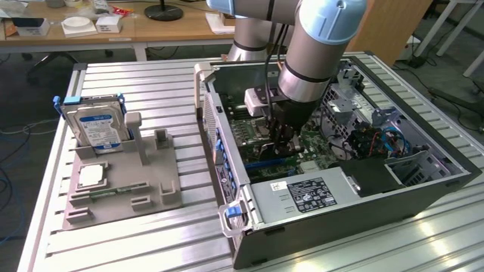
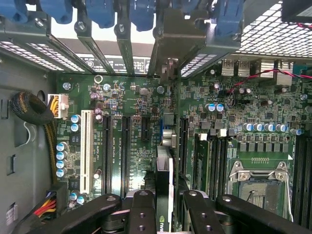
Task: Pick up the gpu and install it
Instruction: 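Insert the gpu into the slot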
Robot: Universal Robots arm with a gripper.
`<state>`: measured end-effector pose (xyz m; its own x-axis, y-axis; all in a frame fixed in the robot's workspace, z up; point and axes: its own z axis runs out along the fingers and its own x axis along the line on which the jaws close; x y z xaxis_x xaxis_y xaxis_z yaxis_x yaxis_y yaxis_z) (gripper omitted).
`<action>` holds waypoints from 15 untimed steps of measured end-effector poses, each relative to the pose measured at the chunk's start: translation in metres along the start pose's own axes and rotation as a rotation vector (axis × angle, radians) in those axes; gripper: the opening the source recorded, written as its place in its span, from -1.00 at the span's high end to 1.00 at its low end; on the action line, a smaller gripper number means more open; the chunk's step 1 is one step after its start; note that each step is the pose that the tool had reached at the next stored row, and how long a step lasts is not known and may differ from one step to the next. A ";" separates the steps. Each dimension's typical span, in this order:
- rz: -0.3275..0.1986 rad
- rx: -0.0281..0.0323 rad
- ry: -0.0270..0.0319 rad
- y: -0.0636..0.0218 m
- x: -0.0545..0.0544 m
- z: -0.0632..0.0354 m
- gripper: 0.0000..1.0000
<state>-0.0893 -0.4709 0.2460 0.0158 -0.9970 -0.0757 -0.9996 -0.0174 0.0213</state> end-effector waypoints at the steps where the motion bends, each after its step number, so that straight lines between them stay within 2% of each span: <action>1: 0.000 0.0000 0.0000 -0.0001 0.000 0.0000 0.47; 15: 0.000 0.0000 0.0000 -0.0010 0.000 0.0006 0.47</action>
<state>-0.0883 -0.4709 0.2453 0.0158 -0.9970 -0.0757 -0.9996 -0.0174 0.0213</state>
